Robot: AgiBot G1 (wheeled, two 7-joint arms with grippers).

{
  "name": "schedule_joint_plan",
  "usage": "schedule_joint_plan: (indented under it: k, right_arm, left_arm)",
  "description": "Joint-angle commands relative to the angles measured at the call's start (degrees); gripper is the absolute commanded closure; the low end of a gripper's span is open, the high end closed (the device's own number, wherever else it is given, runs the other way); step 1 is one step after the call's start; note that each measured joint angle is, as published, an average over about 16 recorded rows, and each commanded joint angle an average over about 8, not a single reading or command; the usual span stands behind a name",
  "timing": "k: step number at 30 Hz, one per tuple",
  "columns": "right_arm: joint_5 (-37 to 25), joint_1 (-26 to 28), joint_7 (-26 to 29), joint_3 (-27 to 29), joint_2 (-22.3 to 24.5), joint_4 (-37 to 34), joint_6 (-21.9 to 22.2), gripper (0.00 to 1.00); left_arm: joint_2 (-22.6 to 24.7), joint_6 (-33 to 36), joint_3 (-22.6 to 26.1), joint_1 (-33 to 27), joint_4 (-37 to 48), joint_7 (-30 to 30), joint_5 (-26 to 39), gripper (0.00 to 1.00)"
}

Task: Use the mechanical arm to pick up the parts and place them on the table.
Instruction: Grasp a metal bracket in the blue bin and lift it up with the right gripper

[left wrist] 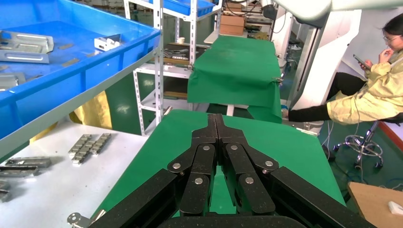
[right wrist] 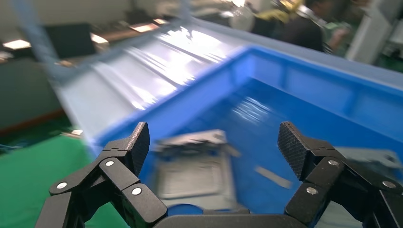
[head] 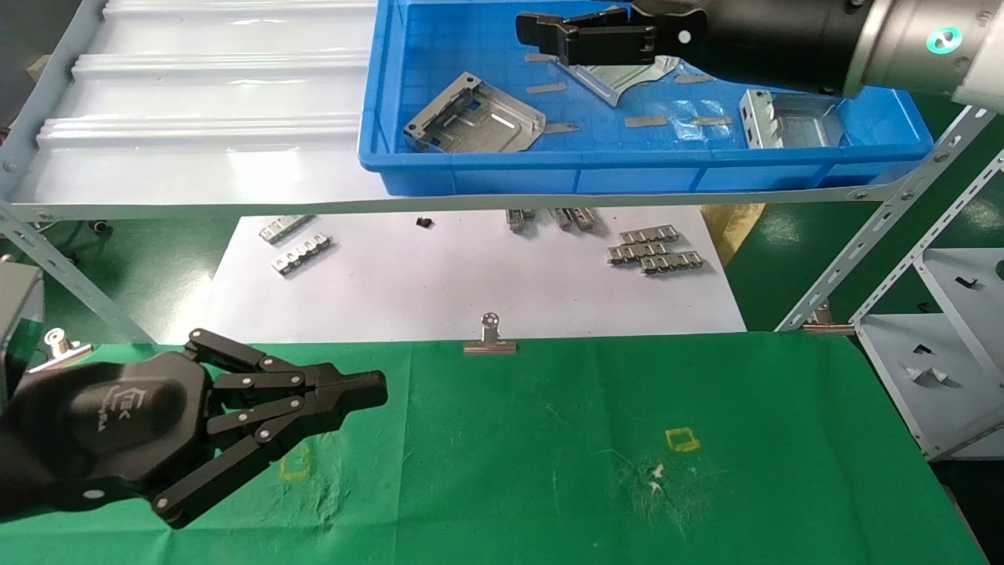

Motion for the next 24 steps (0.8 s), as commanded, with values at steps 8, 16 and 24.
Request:
schedule_joint_plan:
  k: [8,16,24]
  right_arm:
    - [-9.6,9.0,-2.3,-5.2,-10.5,-21.1,8.1,0.28]
    - [-12.6,12.1,-4.6,-7.0,-15.3,-31.2,13.4,1.0]
    - [-13.9,12.4,-5.7,-7.9,-17.7,-34.5,17.4,1.0]
  left_arm:
    - [0.0,0.0,0.0,0.0,0.0,0.0,0.0,0.0]
    - [0.0,0.0,0.0,0.0,0.0,0.0,0.0,0.0]
    - [0.0,0.0,0.0,0.0,0.0,0.0,0.0,0.0]
